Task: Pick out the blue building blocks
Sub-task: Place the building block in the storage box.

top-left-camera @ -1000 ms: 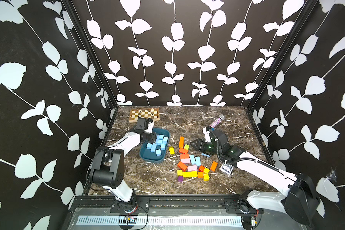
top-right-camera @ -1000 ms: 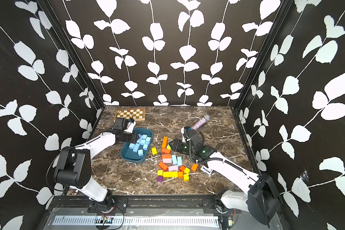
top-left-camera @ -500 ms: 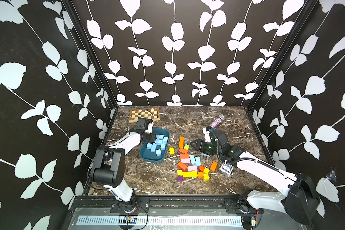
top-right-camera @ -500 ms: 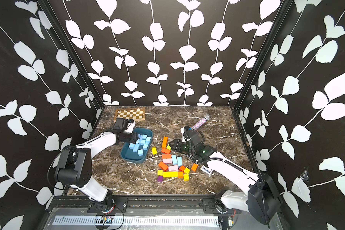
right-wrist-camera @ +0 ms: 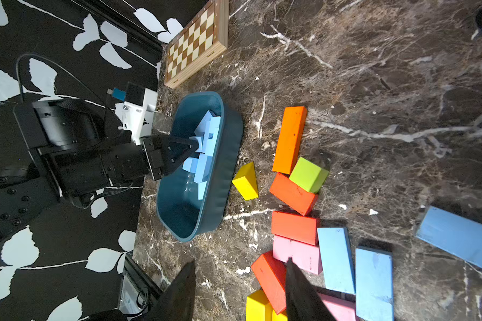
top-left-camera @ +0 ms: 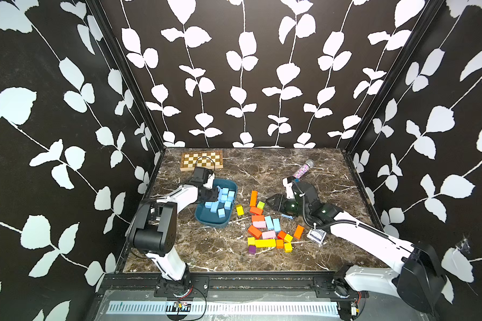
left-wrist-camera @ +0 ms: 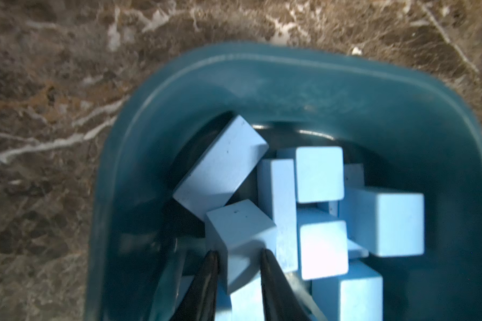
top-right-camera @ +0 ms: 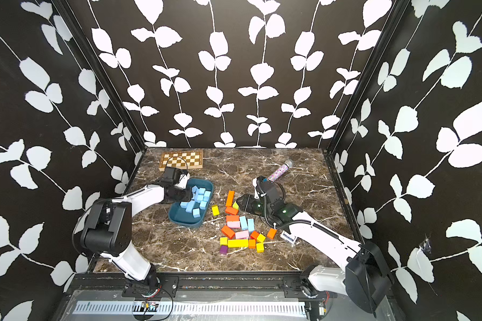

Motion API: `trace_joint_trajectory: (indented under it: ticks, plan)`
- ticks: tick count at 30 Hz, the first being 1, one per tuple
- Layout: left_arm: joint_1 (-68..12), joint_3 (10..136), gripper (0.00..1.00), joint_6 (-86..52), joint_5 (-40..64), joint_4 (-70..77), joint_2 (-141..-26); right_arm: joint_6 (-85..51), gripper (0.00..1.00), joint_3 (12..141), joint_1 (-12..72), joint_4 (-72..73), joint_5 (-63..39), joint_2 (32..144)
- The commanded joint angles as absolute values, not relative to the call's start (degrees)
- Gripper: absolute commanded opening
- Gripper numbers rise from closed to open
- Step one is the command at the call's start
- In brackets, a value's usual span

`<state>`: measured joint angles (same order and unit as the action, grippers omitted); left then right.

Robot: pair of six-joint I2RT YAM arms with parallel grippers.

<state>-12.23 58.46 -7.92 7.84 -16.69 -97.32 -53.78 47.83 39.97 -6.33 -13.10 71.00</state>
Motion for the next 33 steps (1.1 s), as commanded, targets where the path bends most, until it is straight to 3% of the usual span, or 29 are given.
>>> trace_joint_trajectory:
  ticks: [1,5,12,23,33]
  plan:
    - [-12.3,60.8,0.29,-7.5,7.4,-16.4,-98.8,-53.8,0.5,48.7,39.8,-5.2,-12.8,71.2]
    - [-12.3,62.5,0.3,-7.2,7.6,-16.9,-100.1,-53.8,0.49,48.7,39.8,-5.3,-12.7,71.1]
    - [-12.3,62.3,0.44,-7.7,8.1,-17.7,-96.2,-53.4,0.49,49.2,39.7,-5.9,-12.4,71.3]
    - [-12.7,62.7,0.43,-7.6,11.2,-17.8,-93.9,-52.5,0.49,52.7,39.5,-13.0,-10.8,74.1]
    - [-19.4,59.1,0.49,6.1,17.1,-16.0,-85.6,-55.2,0.49,54.3,35.1,-26.2,-8.3,76.6]
